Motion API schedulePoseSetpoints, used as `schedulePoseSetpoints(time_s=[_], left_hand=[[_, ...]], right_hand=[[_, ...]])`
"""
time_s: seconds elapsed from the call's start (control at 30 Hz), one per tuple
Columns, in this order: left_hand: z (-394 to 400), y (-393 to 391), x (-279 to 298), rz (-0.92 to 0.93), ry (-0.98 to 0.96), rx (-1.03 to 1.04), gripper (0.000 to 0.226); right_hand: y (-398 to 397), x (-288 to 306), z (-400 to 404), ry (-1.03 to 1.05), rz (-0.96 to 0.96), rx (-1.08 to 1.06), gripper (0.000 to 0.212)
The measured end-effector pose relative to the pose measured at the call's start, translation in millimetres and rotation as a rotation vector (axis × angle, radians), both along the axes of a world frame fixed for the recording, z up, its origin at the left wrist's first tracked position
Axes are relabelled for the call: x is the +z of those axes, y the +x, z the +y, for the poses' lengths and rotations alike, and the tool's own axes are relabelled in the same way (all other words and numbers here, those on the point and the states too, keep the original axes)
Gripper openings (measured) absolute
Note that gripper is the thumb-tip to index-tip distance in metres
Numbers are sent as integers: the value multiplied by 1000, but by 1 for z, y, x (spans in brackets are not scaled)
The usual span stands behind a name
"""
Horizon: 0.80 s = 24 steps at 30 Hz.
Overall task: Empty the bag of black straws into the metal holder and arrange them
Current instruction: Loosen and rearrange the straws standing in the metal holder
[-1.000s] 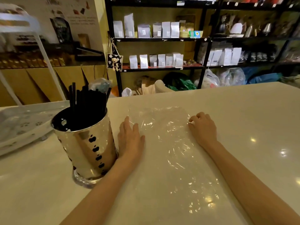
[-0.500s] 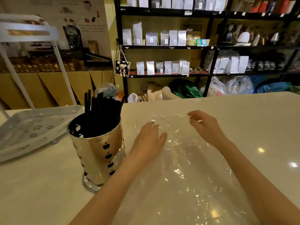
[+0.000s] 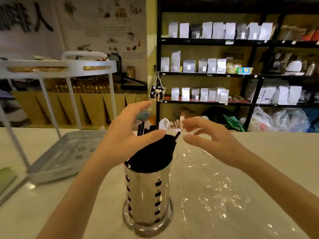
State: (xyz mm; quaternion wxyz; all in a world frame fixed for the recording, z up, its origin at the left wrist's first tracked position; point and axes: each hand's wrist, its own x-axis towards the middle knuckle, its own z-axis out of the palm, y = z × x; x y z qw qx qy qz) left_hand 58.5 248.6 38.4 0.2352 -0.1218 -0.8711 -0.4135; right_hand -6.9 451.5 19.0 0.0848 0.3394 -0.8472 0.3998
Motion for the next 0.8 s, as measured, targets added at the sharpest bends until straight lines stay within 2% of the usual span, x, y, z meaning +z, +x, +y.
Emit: schedulePoseSetpoints(time_s=[0.07, 0.13, 0.17, 0.23, 0.27, 0.37, 0.47, 0.6, 0.7, 0.8], left_hand=[[-14, -5, -7, -162, -10, 28, 94], [-21, -9, -14, -271, -4, 12, 100], [-24, -10, -18, -306, 7, -12, 93], [-29, -15, -25, -339, 17, -95, 65], [-31, -18, -27, -349, 9, -135, 56], [-37, -23, -31, -353, -13, -223, 48], [-39, -20, -29, -369, -19, -289, 27], [-39, -15, -28, -323, -92, -301, 34], [-35, -9, -24, -268, -150, -325, 30], [-36, -4, -21, -225, -163, -360, 26]], right_hand=[[0, -8, -14, 9, -204, 63, 60], [3, -14, -30, -42, -341, 156, 53], [6, -16, -37, -90, -388, 201, 43], [10, -18, -49, -186, -447, 273, 31], [12, -18, -54, -225, -457, 294, 28], [15, -17, -64, -288, -462, 303, 27], [16, -16, -72, -266, -426, 292, 36], [17, -18, -77, -229, -376, 251, 32], [21, -14, -78, -219, -331, 222, 26], [29, -10, -78, -223, -270, 214, 29]])
